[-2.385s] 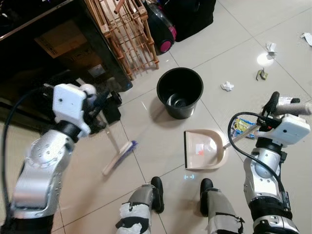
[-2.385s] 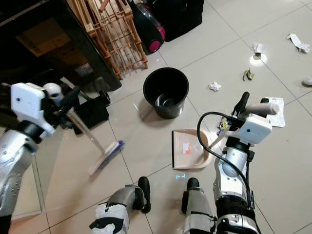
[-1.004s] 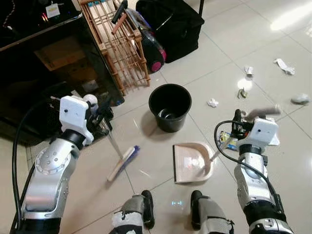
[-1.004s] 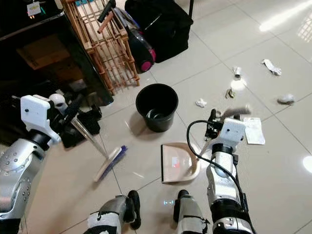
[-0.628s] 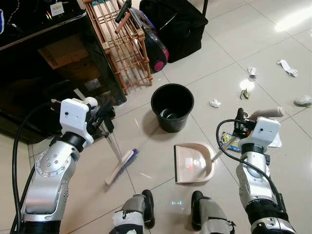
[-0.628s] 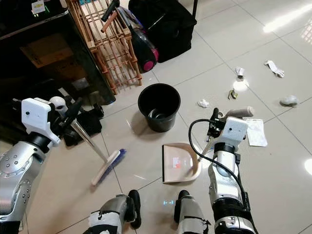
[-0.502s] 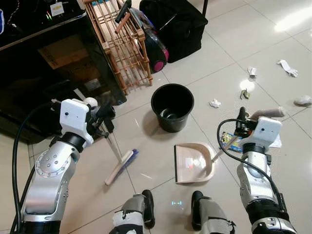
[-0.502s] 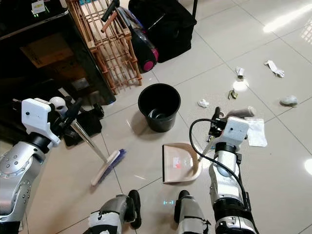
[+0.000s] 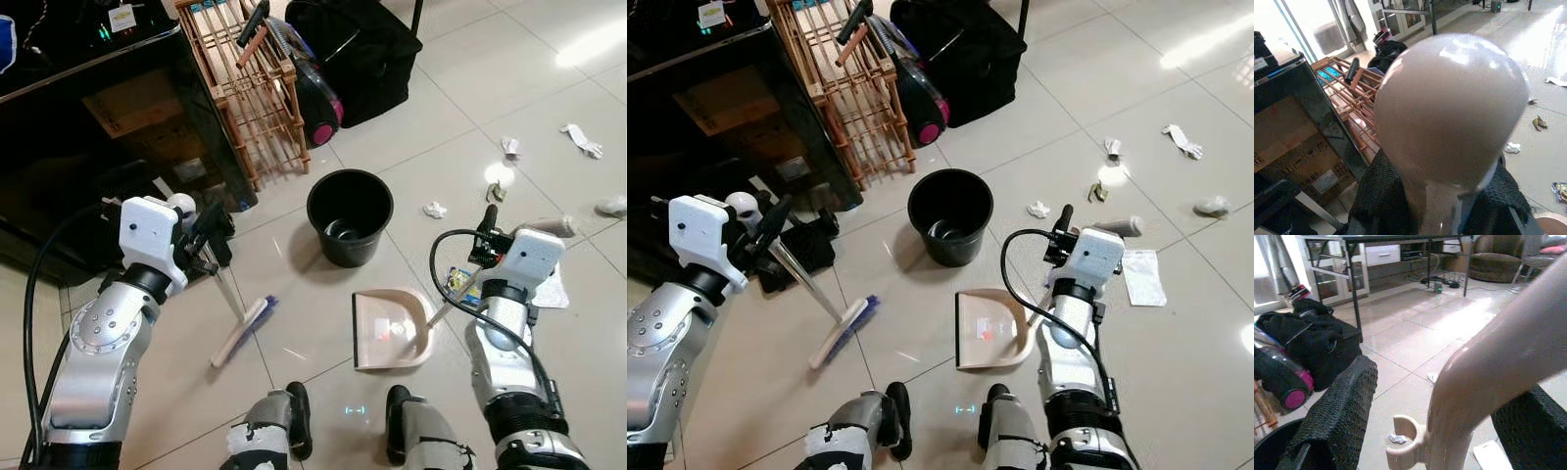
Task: Sweep floor
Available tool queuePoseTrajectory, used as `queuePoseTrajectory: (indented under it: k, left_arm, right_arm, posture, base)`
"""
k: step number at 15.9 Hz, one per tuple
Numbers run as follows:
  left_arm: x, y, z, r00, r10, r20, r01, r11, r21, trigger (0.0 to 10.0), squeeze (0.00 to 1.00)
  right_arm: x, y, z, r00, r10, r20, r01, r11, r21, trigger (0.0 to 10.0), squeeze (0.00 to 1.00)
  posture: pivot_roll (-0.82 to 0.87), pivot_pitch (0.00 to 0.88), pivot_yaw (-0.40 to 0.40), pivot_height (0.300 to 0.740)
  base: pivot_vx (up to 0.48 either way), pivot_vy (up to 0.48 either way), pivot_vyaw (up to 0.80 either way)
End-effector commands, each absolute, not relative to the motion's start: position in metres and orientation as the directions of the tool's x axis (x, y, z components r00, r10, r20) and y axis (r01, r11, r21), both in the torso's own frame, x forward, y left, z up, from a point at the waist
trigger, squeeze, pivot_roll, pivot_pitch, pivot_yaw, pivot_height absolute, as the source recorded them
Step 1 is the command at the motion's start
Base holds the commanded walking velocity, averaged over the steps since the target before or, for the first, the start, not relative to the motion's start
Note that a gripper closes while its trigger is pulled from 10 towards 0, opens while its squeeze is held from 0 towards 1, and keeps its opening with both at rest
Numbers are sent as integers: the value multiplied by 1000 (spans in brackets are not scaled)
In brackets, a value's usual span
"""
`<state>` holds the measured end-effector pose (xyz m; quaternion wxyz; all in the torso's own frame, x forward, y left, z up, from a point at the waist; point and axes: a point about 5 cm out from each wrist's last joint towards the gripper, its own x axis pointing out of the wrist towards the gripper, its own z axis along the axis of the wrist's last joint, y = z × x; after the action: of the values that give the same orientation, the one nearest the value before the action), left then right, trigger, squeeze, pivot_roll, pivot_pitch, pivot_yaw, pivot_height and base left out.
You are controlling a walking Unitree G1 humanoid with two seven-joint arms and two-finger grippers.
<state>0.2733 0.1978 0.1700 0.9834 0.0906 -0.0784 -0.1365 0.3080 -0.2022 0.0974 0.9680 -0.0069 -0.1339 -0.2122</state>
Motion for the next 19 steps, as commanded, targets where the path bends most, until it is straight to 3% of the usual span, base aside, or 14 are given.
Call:
queuePoseTrajectory:
  k: [1,2,3,4,5,10,11,12,13,14,15,16,19]
  left_arm:
    - [272,205,174,952,-266,150,229,947,227,10000,0]
    - [272,205,174,952,-268,149,231,946,226,10000,0]
    - [272,205,174,951,-270,150,233,946,226,10000,0]
    - [272,205,174,951,-271,152,234,946,226,10000,0]
    - [272,205,175,950,-272,155,234,946,226,10000,0]
    - [273,206,176,948,-278,157,238,943,230,10000,0]
    - [275,206,177,947,-278,159,238,943,231,10000,0]
    - [275,206,177,947,-278,159,238,943,231,10000,0]
    - [275,206,178,947,-277,162,236,944,230,10000,0]
    - [275,205,178,947,-275,164,235,945,229,10000,0]
    - [275,205,178,947,-275,164,234,945,228,10000,0]
    - [274,205,178,947,-276,164,235,945,228,10000,0]
    - [274,204,178,946,-278,164,238,944,228,10000,0]
  right_arm:
    - [306,-199,93,870,-427,245,425,903,64,10000,0]
    - [306,-198,91,867,-444,227,437,896,84,9765,0]
    - [306,-197,89,860,-462,216,451,887,100,8471,0]
    - [305,-197,88,855,-476,207,464,879,108,8824,0]
    - [304,-197,87,852,-483,202,470,876,109,10000,0]
    - [307,-199,89,849,-486,209,472,874,113,10000,0]
    - [309,-199,91,850,-483,212,469,876,117,5765,0]
    - [309,-199,91,850,-483,212,469,876,117,5765,0]
    - [309,-200,91,851,-481,211,467,876,118,0,0]
    - [310,-200,91,852,-480,211,465,878,117,2745,0]
    - [310,-201,91,852,-479,211,465,878,115,8863,0]
    - [310,-201,91,852,-480,210,466,877,113,10000,0]
    - [309,-201,91,852,-480,210,467,877,113,10000,0]
  posture:
    - [140,234,134,740]
    - [141,236,135,740]
    - [143,236,135,740]
    - [143,236,135,740]
    - [144,236,136,740]
    - [144,240,144,740]
    - [144,240,144,740]
    - [144,240,144,740]
    - [144,240,144,740]
    - [147,242,138,740]
    - [147,242,138,740]
    - [147,242,139,740]
    - [148,241,139,740]
  base:
    - [0,0,0]
    - [0,0,0]
    - [0,0,0]
    - [0,0,0]
    - [0,0,0]
    - [0,0,0]
    - [0,0,0]
    - [0,0,0]
    - [0,0,0]
    - [0,0,0]
    - [0,0,0]
    - [0,0,0]
    - [0,0,0]
